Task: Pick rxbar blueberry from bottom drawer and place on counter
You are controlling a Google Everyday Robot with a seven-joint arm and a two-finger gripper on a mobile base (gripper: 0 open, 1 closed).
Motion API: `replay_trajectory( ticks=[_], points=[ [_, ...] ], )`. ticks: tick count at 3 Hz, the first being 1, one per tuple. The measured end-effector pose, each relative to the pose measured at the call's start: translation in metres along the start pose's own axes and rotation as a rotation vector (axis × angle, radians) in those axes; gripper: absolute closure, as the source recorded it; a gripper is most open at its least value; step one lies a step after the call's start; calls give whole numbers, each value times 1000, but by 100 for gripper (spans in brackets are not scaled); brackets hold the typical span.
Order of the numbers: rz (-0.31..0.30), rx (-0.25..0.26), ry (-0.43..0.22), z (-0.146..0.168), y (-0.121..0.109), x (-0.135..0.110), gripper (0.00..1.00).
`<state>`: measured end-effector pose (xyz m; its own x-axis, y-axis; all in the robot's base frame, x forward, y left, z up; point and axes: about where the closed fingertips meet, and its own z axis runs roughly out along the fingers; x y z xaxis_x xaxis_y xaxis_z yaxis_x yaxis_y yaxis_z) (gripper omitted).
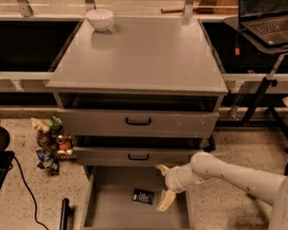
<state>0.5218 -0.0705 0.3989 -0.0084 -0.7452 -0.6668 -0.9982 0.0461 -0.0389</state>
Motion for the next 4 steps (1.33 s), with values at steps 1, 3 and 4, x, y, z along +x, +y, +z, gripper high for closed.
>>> replay_trajectory(
  ticks=[1,3,4],
  points=[
    [-35,1,-58,47,-9,16,0],
    [15,-11,-176,121,-18,45,0],
    [112,22,-214,150,-22,59,0]
  ],
)
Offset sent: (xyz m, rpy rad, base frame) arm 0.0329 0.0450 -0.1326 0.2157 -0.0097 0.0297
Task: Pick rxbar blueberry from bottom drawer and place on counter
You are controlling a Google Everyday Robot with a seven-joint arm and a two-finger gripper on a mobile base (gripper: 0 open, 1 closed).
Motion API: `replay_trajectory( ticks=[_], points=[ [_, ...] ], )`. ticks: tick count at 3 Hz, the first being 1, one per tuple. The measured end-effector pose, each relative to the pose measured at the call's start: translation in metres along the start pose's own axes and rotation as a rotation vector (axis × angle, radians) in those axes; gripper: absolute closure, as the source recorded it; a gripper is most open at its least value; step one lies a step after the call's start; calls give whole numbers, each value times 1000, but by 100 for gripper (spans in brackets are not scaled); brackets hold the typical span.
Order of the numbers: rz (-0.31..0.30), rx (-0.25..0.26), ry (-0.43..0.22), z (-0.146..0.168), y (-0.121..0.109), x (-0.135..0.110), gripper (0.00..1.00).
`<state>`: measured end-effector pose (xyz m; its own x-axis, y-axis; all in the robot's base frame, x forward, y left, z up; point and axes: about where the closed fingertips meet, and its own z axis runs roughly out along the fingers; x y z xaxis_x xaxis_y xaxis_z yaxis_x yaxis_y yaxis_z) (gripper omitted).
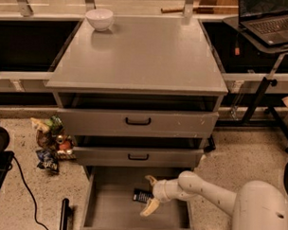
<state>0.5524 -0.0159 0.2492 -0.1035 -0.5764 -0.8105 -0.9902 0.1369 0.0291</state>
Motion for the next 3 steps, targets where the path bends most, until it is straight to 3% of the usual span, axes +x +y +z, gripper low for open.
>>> replay_trajectory(
  ticks=[2,3],
  points=[
    [21,14,13,9,-2,16,0],
    [26,29,-19,20,-7,47,0]
  ],
)
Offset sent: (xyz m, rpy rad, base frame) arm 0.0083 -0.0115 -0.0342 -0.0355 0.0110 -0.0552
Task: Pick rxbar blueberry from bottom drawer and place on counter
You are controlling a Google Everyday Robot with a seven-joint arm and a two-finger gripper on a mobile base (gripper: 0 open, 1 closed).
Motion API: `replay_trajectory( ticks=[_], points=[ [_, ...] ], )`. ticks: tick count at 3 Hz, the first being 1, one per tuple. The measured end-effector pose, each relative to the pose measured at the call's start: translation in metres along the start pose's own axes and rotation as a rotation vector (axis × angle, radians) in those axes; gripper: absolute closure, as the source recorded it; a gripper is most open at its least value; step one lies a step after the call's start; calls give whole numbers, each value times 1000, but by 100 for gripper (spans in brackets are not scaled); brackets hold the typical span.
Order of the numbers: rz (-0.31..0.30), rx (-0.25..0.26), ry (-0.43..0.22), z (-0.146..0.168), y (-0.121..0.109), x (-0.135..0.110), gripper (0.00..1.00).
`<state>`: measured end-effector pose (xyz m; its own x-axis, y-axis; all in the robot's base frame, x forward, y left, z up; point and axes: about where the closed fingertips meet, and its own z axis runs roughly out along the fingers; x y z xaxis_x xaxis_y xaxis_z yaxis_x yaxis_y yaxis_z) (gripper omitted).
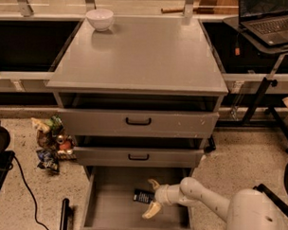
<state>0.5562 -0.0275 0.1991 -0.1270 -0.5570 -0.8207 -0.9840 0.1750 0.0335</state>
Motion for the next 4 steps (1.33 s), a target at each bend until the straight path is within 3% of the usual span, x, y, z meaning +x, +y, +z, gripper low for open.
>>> replay_trajectory(
  ticks=[1,3,4],
  points=[
    [-6,18,27,18,-15,33,0],
    [62,2,98,58,-38,87,0],
    [62,1,98,55,-38,84,19]
  ],
)
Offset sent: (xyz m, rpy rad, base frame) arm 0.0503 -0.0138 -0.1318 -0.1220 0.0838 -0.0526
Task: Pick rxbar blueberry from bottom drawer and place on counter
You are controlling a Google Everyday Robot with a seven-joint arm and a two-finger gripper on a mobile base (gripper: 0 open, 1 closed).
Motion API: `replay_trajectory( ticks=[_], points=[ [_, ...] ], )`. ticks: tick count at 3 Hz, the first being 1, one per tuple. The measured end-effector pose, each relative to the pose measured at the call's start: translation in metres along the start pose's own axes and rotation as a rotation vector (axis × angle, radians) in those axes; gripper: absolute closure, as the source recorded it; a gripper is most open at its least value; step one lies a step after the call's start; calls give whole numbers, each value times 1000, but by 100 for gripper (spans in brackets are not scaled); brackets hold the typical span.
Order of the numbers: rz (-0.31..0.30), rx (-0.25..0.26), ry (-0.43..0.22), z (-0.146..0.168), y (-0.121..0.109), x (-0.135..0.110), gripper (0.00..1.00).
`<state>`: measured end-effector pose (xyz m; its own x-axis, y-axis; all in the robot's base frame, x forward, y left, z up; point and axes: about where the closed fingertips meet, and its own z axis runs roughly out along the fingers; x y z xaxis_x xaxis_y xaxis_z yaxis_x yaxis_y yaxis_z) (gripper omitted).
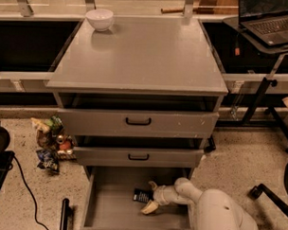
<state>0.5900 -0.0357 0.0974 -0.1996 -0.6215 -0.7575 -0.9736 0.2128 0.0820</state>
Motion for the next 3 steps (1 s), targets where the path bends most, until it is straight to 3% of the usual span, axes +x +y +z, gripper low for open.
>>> replay_trajectory(
  ticks=[3],
  points=[
    [4,-13,4,-5,4,-8,89]
  ],
)
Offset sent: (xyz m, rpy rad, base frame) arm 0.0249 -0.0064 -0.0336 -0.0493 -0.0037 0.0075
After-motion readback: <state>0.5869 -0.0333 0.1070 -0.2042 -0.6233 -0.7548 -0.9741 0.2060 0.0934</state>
